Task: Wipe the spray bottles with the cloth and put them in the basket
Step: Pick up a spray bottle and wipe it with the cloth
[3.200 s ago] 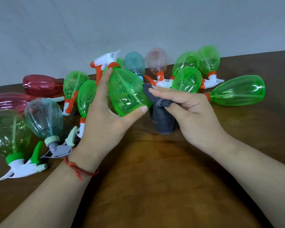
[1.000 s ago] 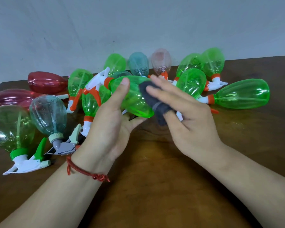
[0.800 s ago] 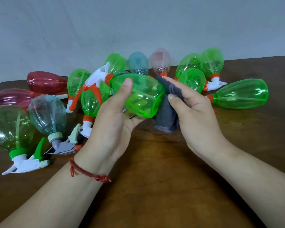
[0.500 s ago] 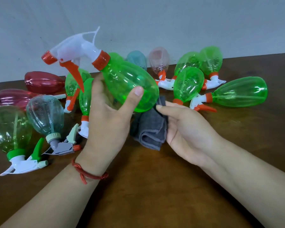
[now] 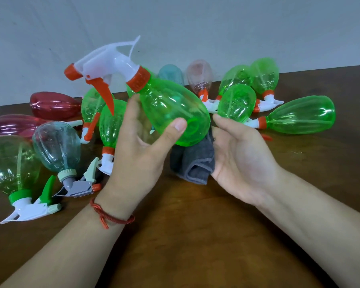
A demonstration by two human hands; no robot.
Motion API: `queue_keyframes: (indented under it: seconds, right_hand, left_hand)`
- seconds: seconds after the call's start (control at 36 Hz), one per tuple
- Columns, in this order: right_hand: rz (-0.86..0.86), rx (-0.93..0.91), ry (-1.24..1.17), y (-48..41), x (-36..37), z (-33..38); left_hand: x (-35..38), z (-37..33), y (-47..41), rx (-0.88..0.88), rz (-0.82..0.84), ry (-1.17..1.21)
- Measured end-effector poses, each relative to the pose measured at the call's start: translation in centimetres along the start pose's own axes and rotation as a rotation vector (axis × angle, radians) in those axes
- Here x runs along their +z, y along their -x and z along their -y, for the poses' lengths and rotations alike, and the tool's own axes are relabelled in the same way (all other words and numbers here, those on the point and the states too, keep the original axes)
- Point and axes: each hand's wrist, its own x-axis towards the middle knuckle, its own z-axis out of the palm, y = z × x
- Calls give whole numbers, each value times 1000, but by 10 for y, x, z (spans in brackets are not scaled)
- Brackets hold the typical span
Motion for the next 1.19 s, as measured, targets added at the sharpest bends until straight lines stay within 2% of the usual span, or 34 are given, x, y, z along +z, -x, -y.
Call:
queue_keyframes:
  seconds: [0.14,0.22,0.36,0.44,0.53,0.61,0.69,0.81,0.89,1.03,1.19]
  right_hand:
    - [-37,-46,23,1,0,8]
    - [-8,-87,-21,0,0,10]
    - [73,7,-91,-1,-4,4]
    - [96,48,-29,0,-2,2]
    - [31,46,102,1,-2,3]
    - [-115,36,183,1,-3,9]
    - [-311,-107,254,-1,-4,16]
    - [-436,-411,349,-4,-5,22]
    - [-445,-510,467,-3,-7,19]
    - [-361,-637,513,-2,-7,20]
    - [-506,-985,683,0,-16,40]
  left_hand:
    - [-11,1,-8,16,-91,-69]
    - [-8,1,-5,-35,-41,-73]
    - [-4,3,-2,-26,29,-30]
    - [-8,2,-4,2,23,-60]
    - [-13,2,-8,18,-8,-84]
    - [-18,4,-11,13,-28,-92]
    - [-23,7,-12,-32,-47,-146]
    - [-23,14,-9,-121,8,-233]
    - [-15,15,-5,-160,46,-225]
    - [-3,12,-1,-211,103,-166]
    - [2,14,4,-257,142,-170]
